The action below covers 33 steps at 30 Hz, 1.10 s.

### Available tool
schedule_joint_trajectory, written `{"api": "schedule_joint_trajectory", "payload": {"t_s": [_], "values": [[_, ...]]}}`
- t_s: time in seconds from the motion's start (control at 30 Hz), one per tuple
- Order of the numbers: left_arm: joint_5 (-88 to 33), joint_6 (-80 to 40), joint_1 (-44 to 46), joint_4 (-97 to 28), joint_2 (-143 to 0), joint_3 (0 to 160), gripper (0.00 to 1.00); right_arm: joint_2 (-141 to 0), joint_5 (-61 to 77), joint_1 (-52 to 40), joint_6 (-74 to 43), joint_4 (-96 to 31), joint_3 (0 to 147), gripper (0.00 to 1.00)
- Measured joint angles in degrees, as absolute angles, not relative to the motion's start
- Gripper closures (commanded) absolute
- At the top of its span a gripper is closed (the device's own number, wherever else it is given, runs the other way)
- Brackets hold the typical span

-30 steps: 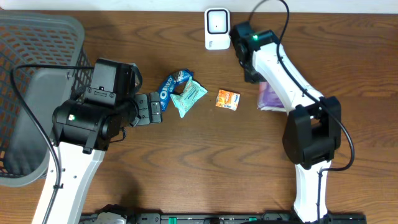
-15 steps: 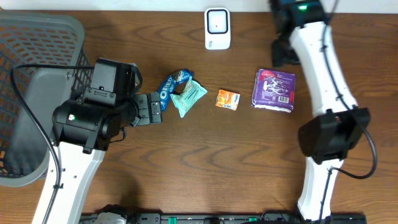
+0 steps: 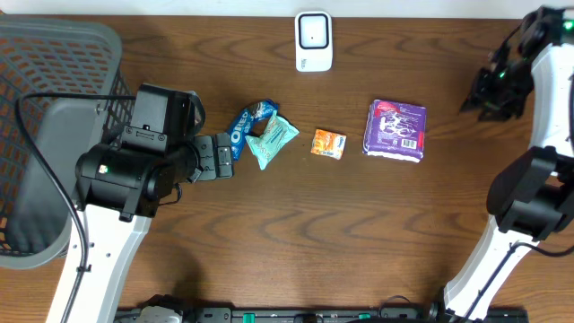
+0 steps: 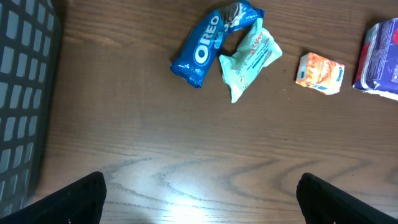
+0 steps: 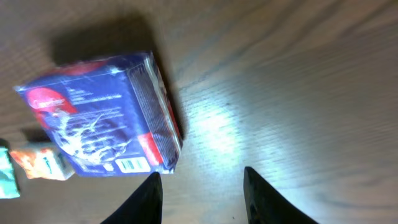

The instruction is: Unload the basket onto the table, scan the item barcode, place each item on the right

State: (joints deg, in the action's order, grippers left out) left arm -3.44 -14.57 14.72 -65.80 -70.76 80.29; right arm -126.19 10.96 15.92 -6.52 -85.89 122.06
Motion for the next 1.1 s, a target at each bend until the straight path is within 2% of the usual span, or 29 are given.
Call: {"api": "schedule_joint_trajectory", "payload": {"t_s": [0.27, 0.43, 0.67, 0.73, 0.87, 1.1], "values": [[-3.46, -14.57, 14.72, -65.80, -70.78, 80.27, 0.02, -126.96, 22.24, 14.59, -4.86, -66.52, 102.24, 0.60], [-3.46, -14.57, 14.72, -65.78, -70.78, 80.27, 0.02, -127.09, 33.19, 14.33, -4.71, -57.98, 96.14, 0.59], [-3.46, -14.57, 14.72, -65.80, -70.78, 80.27, 0.02, -127.09, 40.03, 12.62, -4.71, -57.14, 95.72, 0.59], [-3.46, -14.57, 14.72, -65.78, -70.78, 80.27, 0.02, -127.09, 40.64, 12.47, -4.71, -58.15, 96.47, 0.56], [-3.44, -14.57, 14.72, -65.80, -70.78, 80.29, 0.02, -127.09, 41.32, 12.56, -4.69, -59.35, 98.83, 0.49], [-3.46, -14.57, 14.72, -65.80, -70.78, 80.27, 0.02, -127.07, 37.19, 12.49, -4.05, -59.46, 99.44, 0.48]]}}
